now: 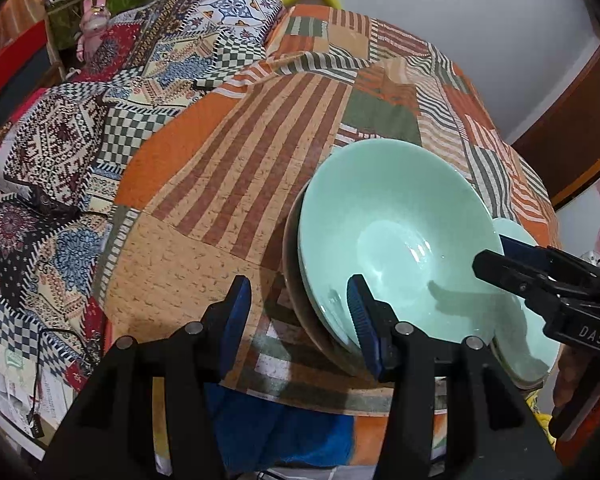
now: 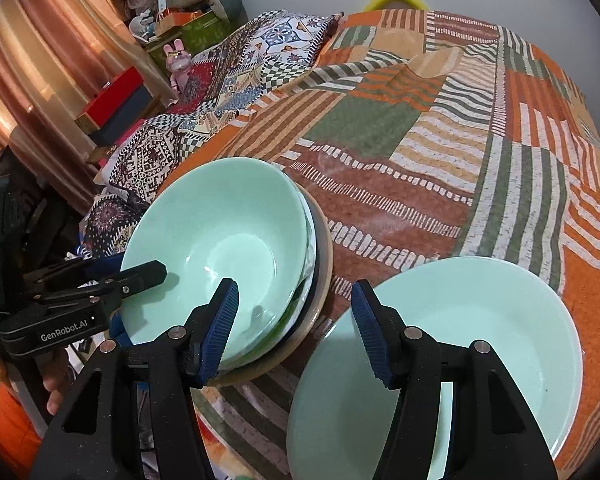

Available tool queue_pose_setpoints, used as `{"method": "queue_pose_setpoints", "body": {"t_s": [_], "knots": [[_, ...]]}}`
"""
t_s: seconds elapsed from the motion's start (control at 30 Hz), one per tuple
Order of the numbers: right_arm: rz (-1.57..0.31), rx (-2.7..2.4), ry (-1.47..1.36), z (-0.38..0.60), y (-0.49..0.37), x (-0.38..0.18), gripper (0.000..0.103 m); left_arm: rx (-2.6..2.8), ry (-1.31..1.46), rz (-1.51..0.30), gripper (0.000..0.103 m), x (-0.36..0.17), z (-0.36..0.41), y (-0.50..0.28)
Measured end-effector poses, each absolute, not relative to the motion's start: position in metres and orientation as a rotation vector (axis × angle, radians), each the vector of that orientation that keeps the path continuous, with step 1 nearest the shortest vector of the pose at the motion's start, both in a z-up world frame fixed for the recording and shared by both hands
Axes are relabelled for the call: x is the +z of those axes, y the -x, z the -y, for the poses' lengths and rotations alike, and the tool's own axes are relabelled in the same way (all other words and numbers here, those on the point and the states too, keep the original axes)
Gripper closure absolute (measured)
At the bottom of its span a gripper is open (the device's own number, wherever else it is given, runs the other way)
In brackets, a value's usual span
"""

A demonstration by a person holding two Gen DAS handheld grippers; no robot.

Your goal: Organize plates and bowls

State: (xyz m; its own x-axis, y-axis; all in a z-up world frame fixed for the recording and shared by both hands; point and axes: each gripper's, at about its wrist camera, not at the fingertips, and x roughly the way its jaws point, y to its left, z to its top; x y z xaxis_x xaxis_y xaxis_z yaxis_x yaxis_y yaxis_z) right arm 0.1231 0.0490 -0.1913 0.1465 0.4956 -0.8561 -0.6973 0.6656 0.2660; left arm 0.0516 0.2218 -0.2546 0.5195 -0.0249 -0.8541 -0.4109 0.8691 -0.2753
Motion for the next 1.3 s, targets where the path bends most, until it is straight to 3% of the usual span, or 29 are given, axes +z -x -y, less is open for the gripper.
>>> {"method": "queue_pose_setpoints", "body": {"t_s": [0.3, 0.37, 0.63, 0.7, 1.3], "knots": [[-1.155, 0.872, 0.195, -0.055, -0.129, -0.202, 0.05, 0.205, 0.511, -1.021, 0.053, -0.265, -0.224, -0.057], [-1.165, 0.873, 0.184, -0.054, -0.13, -0.204, 0.058, 0.199, 0.515, -1.023, 0.054, -0.267, -0.225, -0.058], [-1.195, 0.881, 0.173, -0.058, -0.133, -0.211, 0.07, 0.159, 0.522, -1.038, 0.063, -0.273, -0.222, -0.062], [-1.189, 0.878, 0.183, -0.059, -0.131, -0.211, 0.07, 0.153, 0.514, -1.037, 0.068, -0.272, -0.219, -0.063], [-1.203, 0.841, 0.171, -0.059, -0.13, -0.205, 0.07, 0.218, 0.467, -1.028, 0.069, -0.255, -0.213, -0.061]]}}
